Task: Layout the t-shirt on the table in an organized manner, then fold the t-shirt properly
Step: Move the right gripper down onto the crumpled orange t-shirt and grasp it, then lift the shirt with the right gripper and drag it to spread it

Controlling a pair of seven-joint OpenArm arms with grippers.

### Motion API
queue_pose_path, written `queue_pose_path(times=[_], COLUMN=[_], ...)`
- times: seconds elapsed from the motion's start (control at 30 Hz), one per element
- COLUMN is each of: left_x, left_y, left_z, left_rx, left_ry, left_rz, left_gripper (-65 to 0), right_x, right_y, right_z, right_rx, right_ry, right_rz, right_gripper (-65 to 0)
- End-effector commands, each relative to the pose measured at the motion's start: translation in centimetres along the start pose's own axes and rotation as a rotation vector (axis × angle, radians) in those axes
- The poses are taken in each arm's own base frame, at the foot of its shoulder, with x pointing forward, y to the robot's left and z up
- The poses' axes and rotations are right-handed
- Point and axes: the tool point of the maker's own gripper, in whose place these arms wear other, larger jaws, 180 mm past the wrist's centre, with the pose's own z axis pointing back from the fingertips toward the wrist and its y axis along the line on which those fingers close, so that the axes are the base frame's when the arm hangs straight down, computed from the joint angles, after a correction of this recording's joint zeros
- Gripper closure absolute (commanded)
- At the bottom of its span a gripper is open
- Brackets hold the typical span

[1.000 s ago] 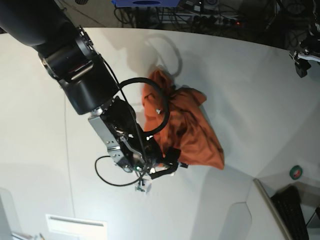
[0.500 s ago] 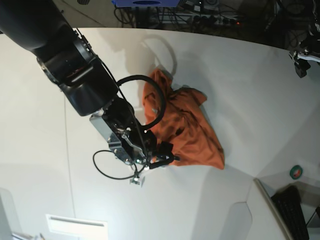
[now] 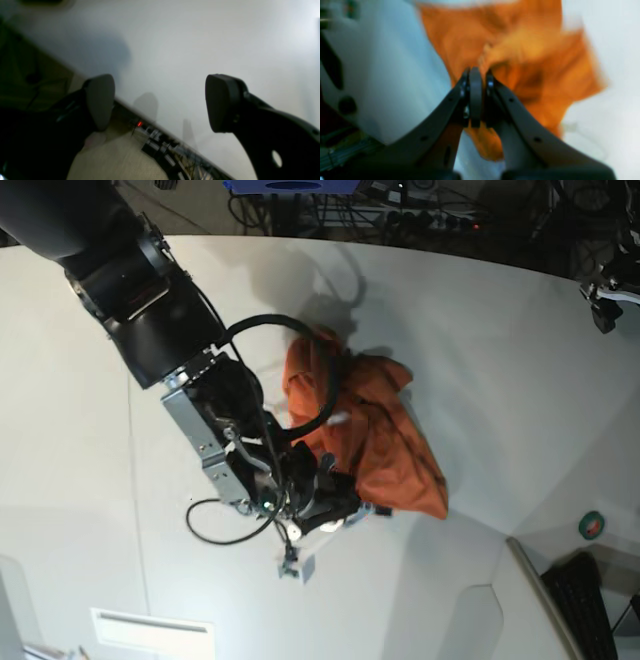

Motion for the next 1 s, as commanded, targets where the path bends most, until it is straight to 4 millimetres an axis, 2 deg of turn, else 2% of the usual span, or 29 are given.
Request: queue_pose_path(times=[0.0,0.17,0.27,0.4,0.5,0.53,0.6,0.73,0.8,0.97], left_x=[2.2,2.9,3.4,3.8,4.2,4.3,4.4,4.8,5.1,5.5], left_y=[-0.1,0.4,0.5,0.5,0.3,0.2,0.2,-0.1,-0.2,-0.6], left_z=[0.0,-0.3,-0.3,-0.3,-0.5,-0.6,-0.6,-0.7,-0.8,-1.0], left_rx=[-0.012,-0.007,-0.007,-0.007,-0.010,-0.012,-0.012,-0.017,-0.018,-0.025], left_ry=[-0.061,-0.068,-0.073,-0.079,-0.090,-0.094,-0.095,-0.107,-0.112,-0.123], left_rz=[-0.010,-0.026,-0.038,-0.043,-0.037,-0.035,-0.034,-0.030,-0.026,-0.021], left_gripper=[-54.1,-54.1,-54.1,-54.1,-54.1,-54.1,-54.1,-54.1,-54.1,-54.1], right_x=[3.4,8.8,11.8,15.1,15.2,14.1,11.4,4.0,-0.6,-13.5], right_y=[0.9,1.4,3.0,7.0,10.1,10.8,10.7,8.2,6.9,2.6], right_z=[1.3,5.4,8.5,14.1,18.6,19.4,19.3,16.1,14.8,12.4], right_rx=[0.028,0.062,0.107,0.216,0.323,0.355,0.379,0.370,0.383,0.381], right_ry=[-0.083,-0.200,-0.297,-0.456,-0.553,-0.548,-0.488,-0.298,-0.193,0.106], right_rz=[0.027,0.117,0.175,0.268,0.331,0.343,0.336,0.282,0.301,0.247], right_gripper=[0.0,0.0,0.0,0.0,0.0,0.0,0.0,0.0,0.0,0.0])
